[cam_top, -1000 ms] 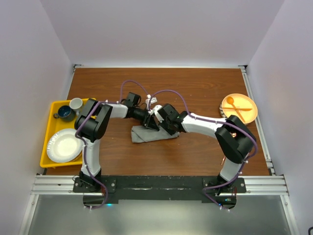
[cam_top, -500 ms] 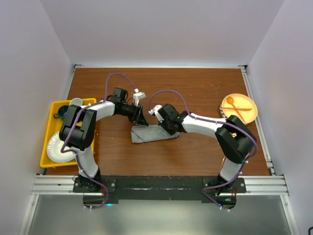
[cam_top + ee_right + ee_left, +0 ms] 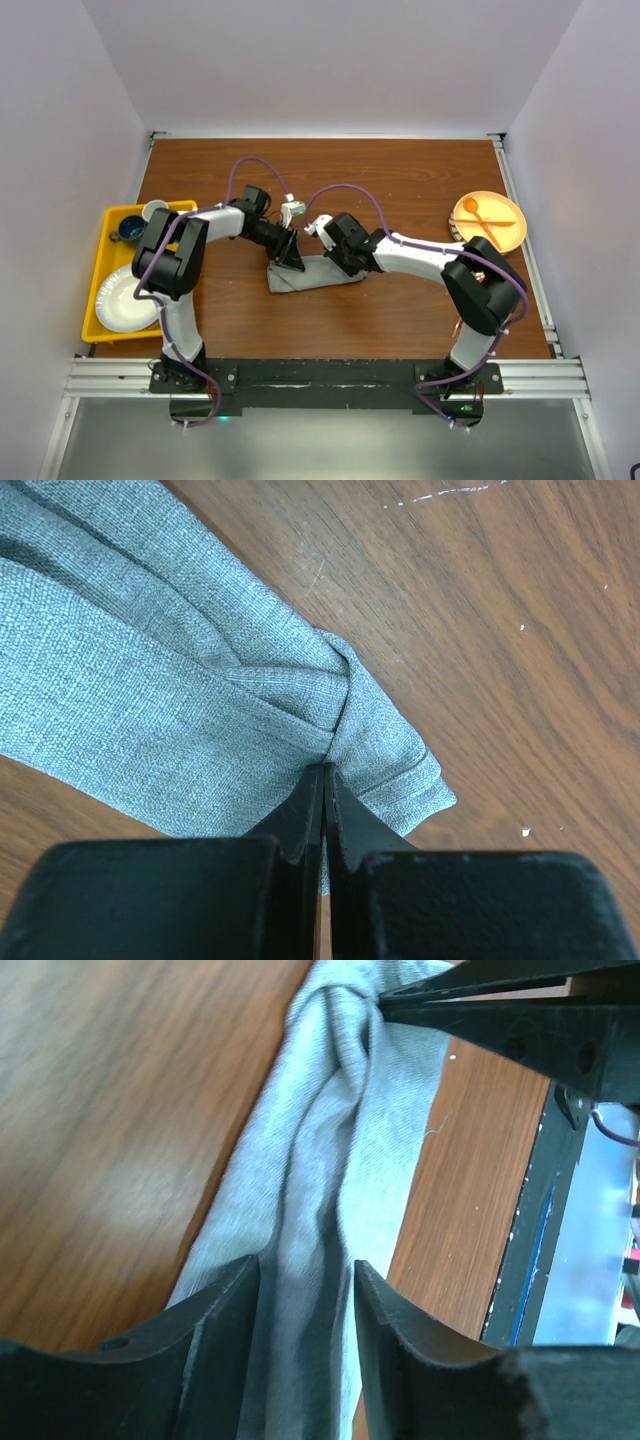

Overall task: Fold the napkin into a case and place the utensils inside
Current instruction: Grasp the top corner of the smaller rectangle folded napkin from the folded napkin.

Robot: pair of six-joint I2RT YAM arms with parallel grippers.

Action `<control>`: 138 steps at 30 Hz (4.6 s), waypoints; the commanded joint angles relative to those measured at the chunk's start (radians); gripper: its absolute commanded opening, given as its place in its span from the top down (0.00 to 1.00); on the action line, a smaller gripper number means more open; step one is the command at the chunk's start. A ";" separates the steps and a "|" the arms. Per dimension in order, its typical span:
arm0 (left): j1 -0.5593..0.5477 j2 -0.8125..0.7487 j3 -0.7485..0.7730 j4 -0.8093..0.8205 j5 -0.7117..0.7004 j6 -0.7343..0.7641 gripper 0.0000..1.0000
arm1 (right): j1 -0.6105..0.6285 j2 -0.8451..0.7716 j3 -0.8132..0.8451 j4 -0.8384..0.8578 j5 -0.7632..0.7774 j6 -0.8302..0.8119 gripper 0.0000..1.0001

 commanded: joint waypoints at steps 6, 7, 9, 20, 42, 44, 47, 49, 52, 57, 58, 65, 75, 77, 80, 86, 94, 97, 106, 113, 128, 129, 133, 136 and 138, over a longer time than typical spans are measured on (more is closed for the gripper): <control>-0.035 0.017 0.079 -0.002 0.072 0.012 0.97 | -0.014 0.008 -0.040 0.012 -0.005 -0.031 1.00; -0.035 0.013 0.085 0.001 0.074 0.009 1.00 | -0.014 0.005 -0.042 0.020 -0.004 -0.032 1.00; -0.031 -0.003 0.090 0.021 0.078 -0.009 1.00 | -0.012 0.005 -0.045 0.029 0.005 -0.042 1.00; 0.000 0.131 0.136 0.015 -0.066 -0.069 1.00 | -0.014 0.011 -0.042 0.043 0.025 -0.072 1.00; 0.000 0.223 0.120 -0.005 -0.129 -0.129 1.00 | -0.075 -0.054 0.263 -0.343 -0.125 0.044 0.72; 0.000 0.221 0.117 -0.002 -0.130 -0.129 1.00 | -0.084 -0.074 0.241 -0.353 -0.125 0.040 0.71; 0.000 0.218 0.113 0.001 -0.130 -0.128 1.00 | -0.087 -0.098 0.196 -0.334 -0.116 0.035 0.71; 0.000 0.215 0.108 0.008 -0.135 -0.126 1.00 | -0.093 -0.100 0.175 -0.319 -0.113 0.038 0.72; 0.000 0.217 0.097 0.020 -0.135 -0.138 1.00 | -0.095 -0.078 0.135 -0.270 -0.119 0.041 0.78; 0.000 0.214 0.091 0.026 -0.135 -0.155 1.00 | -0.093 -0.017 0.092 -0.207 -0.159 0.051 0.92; 0.000 0.212 0.091 0.025 -0.138 -0.154 1.00 | -0.093 -0.015 0.078 -0.201 -0.162 0.050 0.92; 0.000 0.212 0.073 0.024 -0.147 -0.145 1.00 | -0.119 -0.089 0.093 -0.238 -0.297 0.009 0.85; 0.000 0.231 0.080 0.028 -0.141 -0.135 1.00 | -0.218 -0.121 0.220 -0.219 -0.289 -0.057 0.71; 0.000 0.229 0.079 0.028 -0.141 -0.137 1.00 | -0.215 -0.089 0.236 -0.202 -0.219 -0.063 0.69; 0.000 0.221 0.074 0.028 -0.143 -0.135 1.00 | -0.183 -0.055 0.274 -0.215 -0.116 -0.087 0.54; 0.000 0.220 0.067 0.043 -0.147 -0.140 1.00 | -0.075 -0.057 0.242 -0.209 0.037 -0.115 0.51; 0.000 0.217 0.060 0.054 -0.150 -0.143 1.00 | -0.006 -0.031 0.168 -0.140 0.163 -0.131 0.62; 0.000 0.218 0.057 0.054 -0.152 -0.138 1.00 | -0.001 -0.023 0.150 -0.109 0.179 -0.137 0.64; 0.000 0.217 0.044 0.064 -0.153 -0.140 1.00 | 0.003 0.001 0.112 -0.057 0.193 -0.163 0.69; 0.000 0.215 0.037 0.063 -0.155 -0.135 1.00 | 0.005 -0.025 0.173 -0.124 0.156 -0.131 0.65; 0.002 0.221 0.037 0.057 -0.150 -0.128 1.00 | 0.006 0.035 0.199 -0.143 0.136 -0.141 0.65; 0.002 0.221 0.037 0.057 -0.149 -0.128 1.00 | 0.008 0.037 0.193 -0.126 0.142 -0.153 0.66; 0.003 0.221 0.037 0.058 -0.147 -0.126 1.00 | 0.006 0.043 0.165 -0.080 0.183 -0.181 0.69; 0.005 0.224 0.037 0.058 -0.147 -0.128 1.00 | 0.008 0.050 0.159 -0.067 0.191 -0.187 0.69; 0.006 0.226 0.039 0.058 -0.147 -0.128 1.00 | 0.008 0.052 0.150 -0.048 0.203 -0.198 0.73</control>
